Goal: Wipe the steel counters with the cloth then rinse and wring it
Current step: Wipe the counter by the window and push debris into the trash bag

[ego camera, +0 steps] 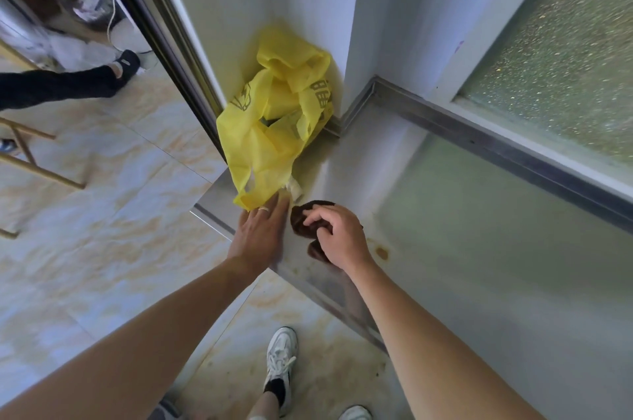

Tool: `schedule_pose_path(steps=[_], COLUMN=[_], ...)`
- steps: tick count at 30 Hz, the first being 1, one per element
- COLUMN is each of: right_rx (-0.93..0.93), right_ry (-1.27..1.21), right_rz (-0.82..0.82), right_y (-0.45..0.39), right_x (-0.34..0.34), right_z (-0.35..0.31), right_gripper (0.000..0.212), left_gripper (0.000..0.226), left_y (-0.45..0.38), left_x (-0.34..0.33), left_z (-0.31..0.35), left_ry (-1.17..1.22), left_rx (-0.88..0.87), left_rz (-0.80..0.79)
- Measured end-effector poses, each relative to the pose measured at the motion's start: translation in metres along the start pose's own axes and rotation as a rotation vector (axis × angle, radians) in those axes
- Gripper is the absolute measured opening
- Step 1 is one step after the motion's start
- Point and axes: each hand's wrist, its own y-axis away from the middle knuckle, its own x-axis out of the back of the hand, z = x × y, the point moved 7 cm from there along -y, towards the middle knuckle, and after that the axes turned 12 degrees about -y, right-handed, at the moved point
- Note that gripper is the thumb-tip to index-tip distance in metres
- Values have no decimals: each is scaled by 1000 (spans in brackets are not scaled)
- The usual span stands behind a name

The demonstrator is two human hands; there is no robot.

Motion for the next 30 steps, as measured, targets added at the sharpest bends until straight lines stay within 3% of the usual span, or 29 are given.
schedule_pose_path(steps=[5, 9, 11, 15, 25, 30], right_rx=[-174, -48, -11, -138, 52, 75], right_ry=[-15, 65, 155, 282, 113, 55], right_rz=[-35, 298, 392, 264, 35, -29], right_y=[16, 27, 32, 32, 27, 33], right_x=[23, 74, 81, 51, -21, -28], right_z=[7, 2, 12, 32, -3, -12], right_gripper=[38, 34, 42, 66, 52, 46], left_gripper=[30, 17, 14, 16, 58, 39], left_y=[17, 22, 23, 25, 38, 34], left_x=[11, 1, -4, -6, -10, -4], left_z=[1, -16, -20, -21, -18, -11], left_ry=[11, 93, 112, 100, 70, 50], left_rx=[-27, 77, 114, 131, 49, 54], left_rz=[59, 53, 63, 82, 109, 108])
